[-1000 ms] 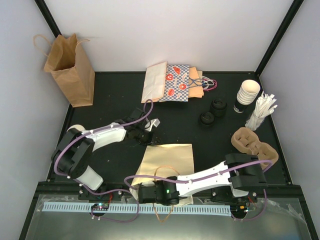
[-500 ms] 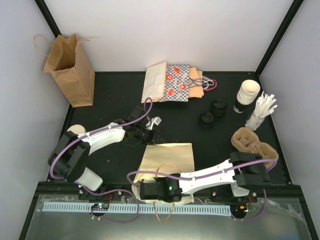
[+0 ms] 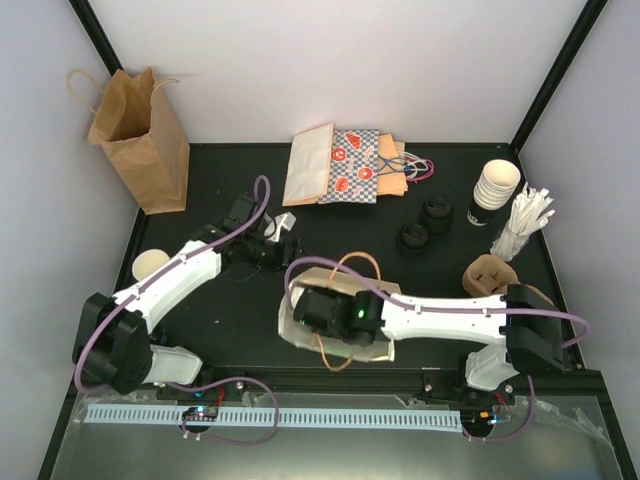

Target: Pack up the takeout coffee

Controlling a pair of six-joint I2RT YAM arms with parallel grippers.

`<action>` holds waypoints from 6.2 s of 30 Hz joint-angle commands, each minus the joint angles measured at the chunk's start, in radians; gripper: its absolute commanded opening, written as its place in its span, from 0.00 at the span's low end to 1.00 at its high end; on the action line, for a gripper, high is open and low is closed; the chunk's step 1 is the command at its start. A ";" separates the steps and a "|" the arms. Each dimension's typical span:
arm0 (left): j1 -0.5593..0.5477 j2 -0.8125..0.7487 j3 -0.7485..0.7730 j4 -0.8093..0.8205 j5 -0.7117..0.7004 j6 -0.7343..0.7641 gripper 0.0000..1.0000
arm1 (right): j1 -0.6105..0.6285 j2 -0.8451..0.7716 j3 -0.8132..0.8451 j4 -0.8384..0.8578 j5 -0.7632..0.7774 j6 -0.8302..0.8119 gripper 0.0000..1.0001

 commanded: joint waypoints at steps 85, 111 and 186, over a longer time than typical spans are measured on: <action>-0.037 -0.016 -0.077 0.131 0.068 0.018 0.67 | -0.560 0.118 0.060 -0.113 -0.424 0.087 0.38; -0.038 -0.142 -0.090 0.036 0.014 0.035 0.67 | -0.559 0.016 0.280 -0.210 -0.485 0.105 1.00; -0.201 -0.593 0.045 -0.188 -0.440 -0.182 0.80 | -0.707 -0.444 0.328 -0.449 -0.253 0.391 0.70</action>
